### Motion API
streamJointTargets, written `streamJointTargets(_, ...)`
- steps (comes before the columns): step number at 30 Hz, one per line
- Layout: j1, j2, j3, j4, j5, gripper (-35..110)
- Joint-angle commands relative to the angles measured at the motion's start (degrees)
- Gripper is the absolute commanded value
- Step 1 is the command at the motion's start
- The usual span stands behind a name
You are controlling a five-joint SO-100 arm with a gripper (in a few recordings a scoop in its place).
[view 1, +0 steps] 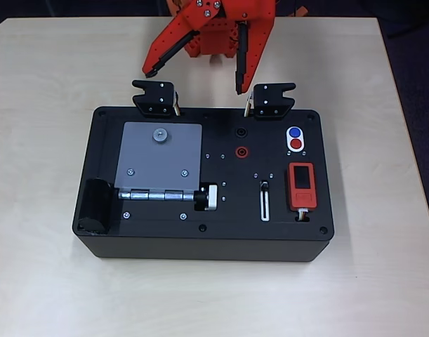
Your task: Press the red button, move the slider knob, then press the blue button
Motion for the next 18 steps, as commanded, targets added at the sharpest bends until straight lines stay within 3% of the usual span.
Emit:
streamJointTargets(1,-2.02,0.70,-0.53,-1.41,1.41,79)
streamJointTargets(4,-3.43,-0.44,-1.32,-4.22,1.05,98)
streamJointTargets(6,-3.78,-1.76,-2.29,-4.39,2.29,102)
streamJointTargets(18,-11.69,-6.50,-5.19,-4.13,16.52,104)
